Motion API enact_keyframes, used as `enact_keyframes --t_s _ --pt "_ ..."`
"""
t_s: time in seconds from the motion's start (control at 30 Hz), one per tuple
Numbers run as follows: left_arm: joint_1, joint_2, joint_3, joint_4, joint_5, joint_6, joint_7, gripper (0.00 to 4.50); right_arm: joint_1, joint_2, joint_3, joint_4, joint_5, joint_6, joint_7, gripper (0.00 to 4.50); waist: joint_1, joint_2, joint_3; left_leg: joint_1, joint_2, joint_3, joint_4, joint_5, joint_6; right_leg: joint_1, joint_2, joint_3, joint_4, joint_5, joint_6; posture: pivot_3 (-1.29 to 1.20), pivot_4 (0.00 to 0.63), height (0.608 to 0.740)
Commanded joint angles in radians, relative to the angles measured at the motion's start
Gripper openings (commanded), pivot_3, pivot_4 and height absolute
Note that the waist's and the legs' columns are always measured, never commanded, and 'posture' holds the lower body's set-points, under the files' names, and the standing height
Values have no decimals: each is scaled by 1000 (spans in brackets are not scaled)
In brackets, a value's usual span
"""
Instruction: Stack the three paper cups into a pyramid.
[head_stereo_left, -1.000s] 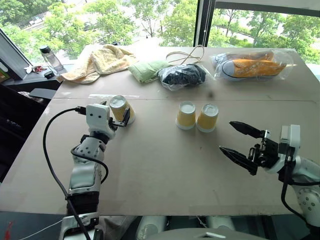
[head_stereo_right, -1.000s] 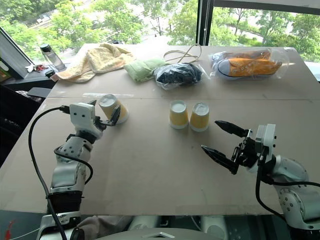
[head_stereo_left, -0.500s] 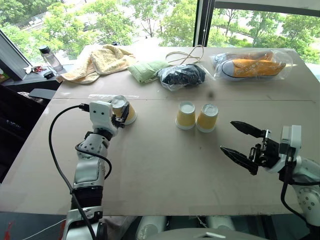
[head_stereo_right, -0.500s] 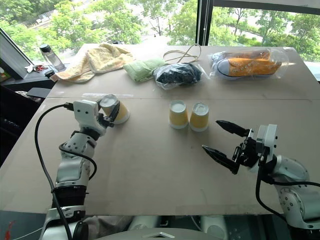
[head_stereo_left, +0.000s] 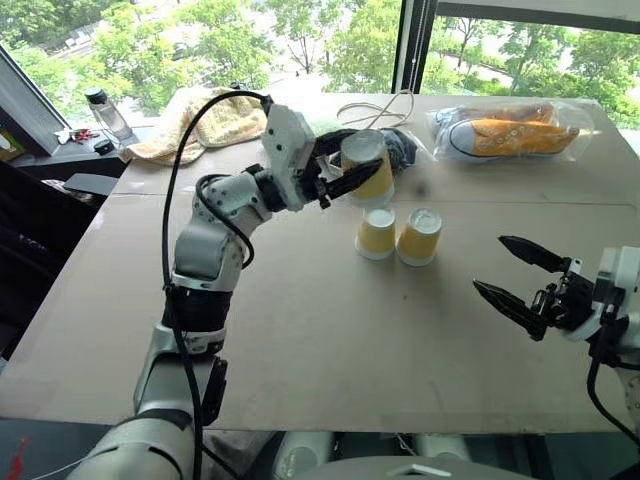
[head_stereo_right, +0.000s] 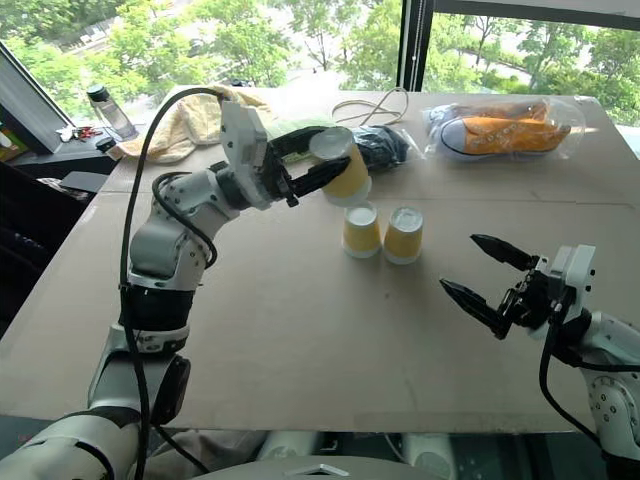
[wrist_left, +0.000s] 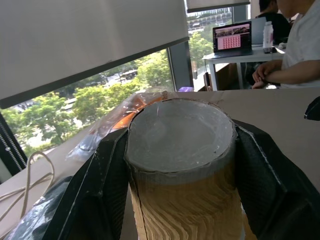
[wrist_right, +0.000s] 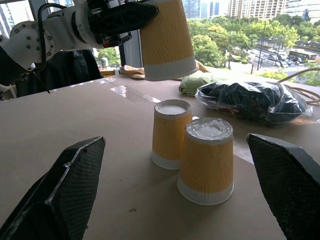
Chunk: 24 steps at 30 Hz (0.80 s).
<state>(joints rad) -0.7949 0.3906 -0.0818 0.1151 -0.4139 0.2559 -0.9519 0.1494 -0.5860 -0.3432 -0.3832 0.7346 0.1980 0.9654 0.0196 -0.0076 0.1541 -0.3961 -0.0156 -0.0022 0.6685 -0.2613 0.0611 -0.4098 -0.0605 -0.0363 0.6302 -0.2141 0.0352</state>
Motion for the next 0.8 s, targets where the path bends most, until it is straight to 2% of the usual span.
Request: enact_keyframes --t_s 0.03,0.27,0.8 --pt "-86 -26 -45 115 33 -43 -84 2377 3 -21 -54 -3 3 -12 -7 4500 -3 0 0 0 0 0 0 0 0 0 0 0 0 0 0 0 150 740" --pt "-169 -111 -68 303 81 -120 -143 2377 39 -24 -88 -42 15 -4 -26 4500 -5 0 0 1 1 1 0 0 0 0 2 1 2 0 0 0 150 740" --pt "-138 -107 -68 315 130 -132 -155 2377 33 -25 -71 -68 24 14 -47 4500 -5 -1 1 1 1 1 0 0 1 -1 2 3 2 0 0 0 150 740"
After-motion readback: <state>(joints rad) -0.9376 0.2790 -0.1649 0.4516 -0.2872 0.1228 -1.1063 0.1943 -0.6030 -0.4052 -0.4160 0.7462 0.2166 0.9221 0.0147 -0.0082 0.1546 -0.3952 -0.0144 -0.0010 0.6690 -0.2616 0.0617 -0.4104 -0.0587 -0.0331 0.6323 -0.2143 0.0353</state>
